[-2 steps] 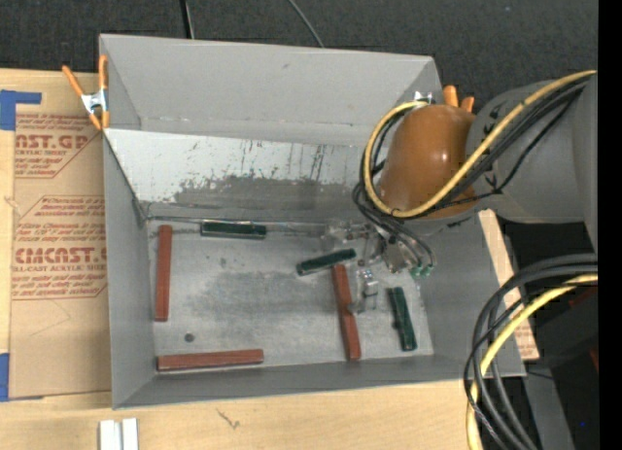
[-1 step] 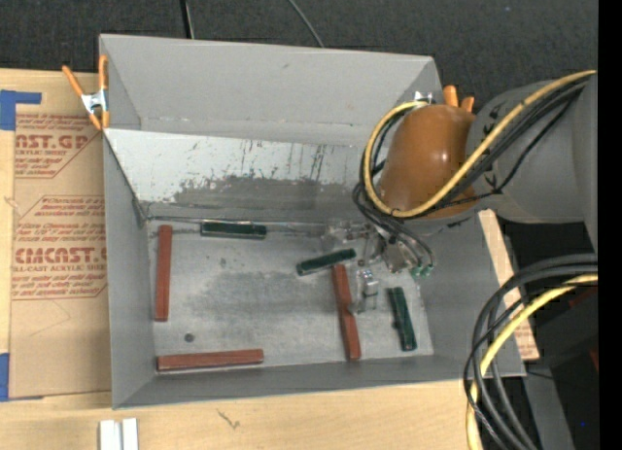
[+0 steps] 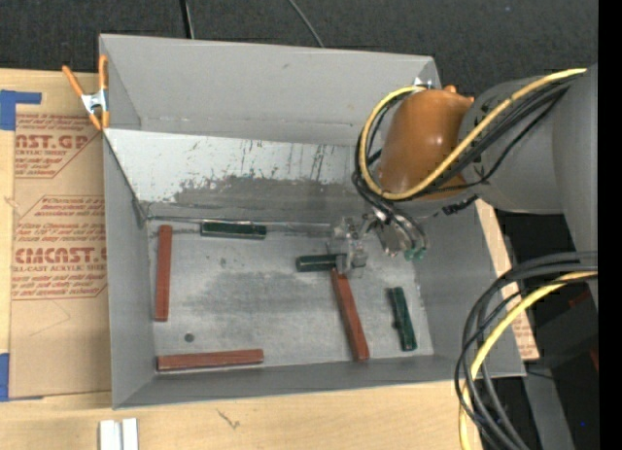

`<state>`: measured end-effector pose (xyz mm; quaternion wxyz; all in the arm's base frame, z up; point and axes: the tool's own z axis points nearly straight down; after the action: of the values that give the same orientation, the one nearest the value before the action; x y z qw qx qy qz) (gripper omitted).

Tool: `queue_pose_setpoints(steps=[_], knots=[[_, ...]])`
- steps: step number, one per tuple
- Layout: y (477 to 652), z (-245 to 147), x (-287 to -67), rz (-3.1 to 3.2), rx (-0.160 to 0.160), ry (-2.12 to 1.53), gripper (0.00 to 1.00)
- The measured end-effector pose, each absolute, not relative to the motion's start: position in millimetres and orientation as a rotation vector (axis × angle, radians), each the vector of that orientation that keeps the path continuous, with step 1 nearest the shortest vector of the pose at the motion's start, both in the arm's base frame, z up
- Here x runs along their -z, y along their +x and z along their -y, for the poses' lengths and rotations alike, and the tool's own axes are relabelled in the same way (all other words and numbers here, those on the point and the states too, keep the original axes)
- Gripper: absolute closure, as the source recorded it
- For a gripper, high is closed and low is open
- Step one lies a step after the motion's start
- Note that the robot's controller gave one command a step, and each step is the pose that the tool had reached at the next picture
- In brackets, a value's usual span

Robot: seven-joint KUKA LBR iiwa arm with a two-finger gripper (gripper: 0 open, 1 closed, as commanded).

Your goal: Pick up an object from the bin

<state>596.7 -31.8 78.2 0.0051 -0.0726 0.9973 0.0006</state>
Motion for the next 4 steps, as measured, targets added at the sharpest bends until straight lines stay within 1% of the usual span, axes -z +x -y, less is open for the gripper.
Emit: queue_pose_setpoints(steps=[1,2,3,4], knots=[[596.6,32,-78,-3.123,-0.002,-0.227,1.0],[568.4,43,-120,-3.139,-0.003,-0.176,1.0],[575.6,27,-181,-3.137,0.0,-0.161,1.0],[559.7,-5,-78,-3.083,-0.006,-0.632,0.0]])
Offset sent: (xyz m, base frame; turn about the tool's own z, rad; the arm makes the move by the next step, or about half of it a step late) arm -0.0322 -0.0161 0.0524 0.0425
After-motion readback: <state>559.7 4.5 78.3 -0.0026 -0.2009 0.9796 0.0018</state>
